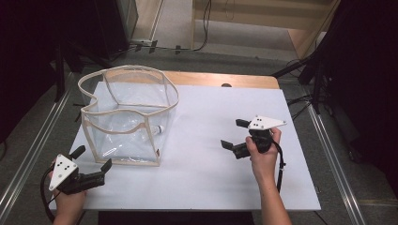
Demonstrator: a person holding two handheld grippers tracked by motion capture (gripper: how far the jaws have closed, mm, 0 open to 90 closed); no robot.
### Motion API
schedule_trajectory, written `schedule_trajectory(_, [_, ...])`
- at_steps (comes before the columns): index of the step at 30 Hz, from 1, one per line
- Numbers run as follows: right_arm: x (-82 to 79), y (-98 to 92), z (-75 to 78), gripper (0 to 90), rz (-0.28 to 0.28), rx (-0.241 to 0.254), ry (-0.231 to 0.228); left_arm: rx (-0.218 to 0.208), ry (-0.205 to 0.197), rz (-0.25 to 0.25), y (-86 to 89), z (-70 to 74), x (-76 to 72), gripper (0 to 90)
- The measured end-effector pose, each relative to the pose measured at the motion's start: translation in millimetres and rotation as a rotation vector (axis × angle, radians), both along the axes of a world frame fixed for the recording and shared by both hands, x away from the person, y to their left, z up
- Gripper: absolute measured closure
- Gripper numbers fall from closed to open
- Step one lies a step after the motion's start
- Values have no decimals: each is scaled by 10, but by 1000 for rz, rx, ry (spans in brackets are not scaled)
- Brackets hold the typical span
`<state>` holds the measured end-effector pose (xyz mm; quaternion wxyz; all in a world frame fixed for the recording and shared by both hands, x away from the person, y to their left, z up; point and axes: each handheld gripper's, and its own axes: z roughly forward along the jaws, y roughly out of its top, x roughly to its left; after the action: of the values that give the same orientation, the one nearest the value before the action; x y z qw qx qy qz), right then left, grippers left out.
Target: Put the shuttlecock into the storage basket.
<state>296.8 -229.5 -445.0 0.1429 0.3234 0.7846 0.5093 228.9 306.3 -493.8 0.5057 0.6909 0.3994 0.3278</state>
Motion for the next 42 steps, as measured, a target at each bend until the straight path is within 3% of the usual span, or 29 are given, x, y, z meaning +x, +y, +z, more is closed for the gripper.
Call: schedule_trajectory(42, [-389,-561,-335,0,-112,37,33,-11,-5,6,7,1,-5,0])
